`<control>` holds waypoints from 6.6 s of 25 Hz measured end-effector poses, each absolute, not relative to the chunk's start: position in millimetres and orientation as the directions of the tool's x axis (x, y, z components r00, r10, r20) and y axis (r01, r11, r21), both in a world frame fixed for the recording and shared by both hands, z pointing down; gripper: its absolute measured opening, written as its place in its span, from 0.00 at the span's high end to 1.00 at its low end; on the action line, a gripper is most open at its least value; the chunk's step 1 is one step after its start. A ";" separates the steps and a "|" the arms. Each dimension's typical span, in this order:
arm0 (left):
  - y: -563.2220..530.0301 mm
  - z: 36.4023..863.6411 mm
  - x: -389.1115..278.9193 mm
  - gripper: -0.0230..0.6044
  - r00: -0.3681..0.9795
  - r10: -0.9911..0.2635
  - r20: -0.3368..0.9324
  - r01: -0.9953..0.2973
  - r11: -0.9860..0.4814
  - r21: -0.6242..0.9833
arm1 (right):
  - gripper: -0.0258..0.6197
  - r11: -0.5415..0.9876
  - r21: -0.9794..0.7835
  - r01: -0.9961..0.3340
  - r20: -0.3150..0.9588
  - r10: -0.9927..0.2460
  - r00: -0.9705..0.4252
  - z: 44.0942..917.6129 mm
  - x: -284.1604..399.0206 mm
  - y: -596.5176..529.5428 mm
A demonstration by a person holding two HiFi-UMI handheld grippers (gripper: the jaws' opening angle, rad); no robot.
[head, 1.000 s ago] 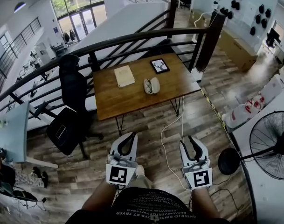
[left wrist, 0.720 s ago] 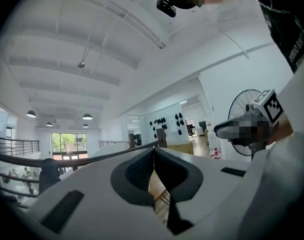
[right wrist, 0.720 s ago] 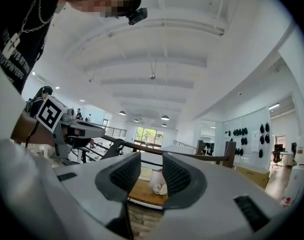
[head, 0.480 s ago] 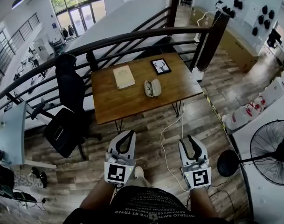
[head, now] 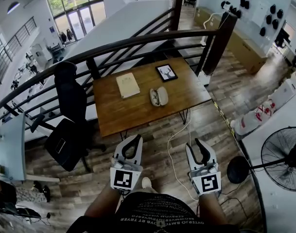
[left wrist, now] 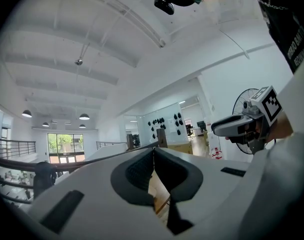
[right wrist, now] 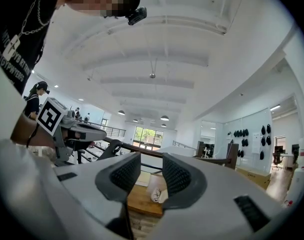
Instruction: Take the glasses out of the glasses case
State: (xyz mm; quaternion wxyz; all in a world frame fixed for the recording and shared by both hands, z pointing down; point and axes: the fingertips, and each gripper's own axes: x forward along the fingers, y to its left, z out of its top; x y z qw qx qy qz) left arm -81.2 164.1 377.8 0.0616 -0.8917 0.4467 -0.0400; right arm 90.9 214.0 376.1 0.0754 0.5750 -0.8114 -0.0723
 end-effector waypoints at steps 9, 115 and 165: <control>120.7 375.9 -99.6 0.92 0.612 -0.791 -0.002 -0.782 -0.605 -0.147 | 0.77 0.308 0.214 -0.927 0.085 -0.951 -0.296 381.1 75.5 179.2; -104.5 390.1 12.7 0.92 0.434 -0.900 0.044 -0.886 -0.435 -0.163 | 0.77 0.507 0.067 -0.859 0.056 -0.862 -0.504 410.1 199.7 -87.5; -323.8 454.3 -36.4 0.92 0.544 -0.822 0.168 -0.820 -0.563 -0.104 | 0.77 0.479 -0.098 -0.872 0.310 -0.818 -0.484 541.2 114.0 -283.2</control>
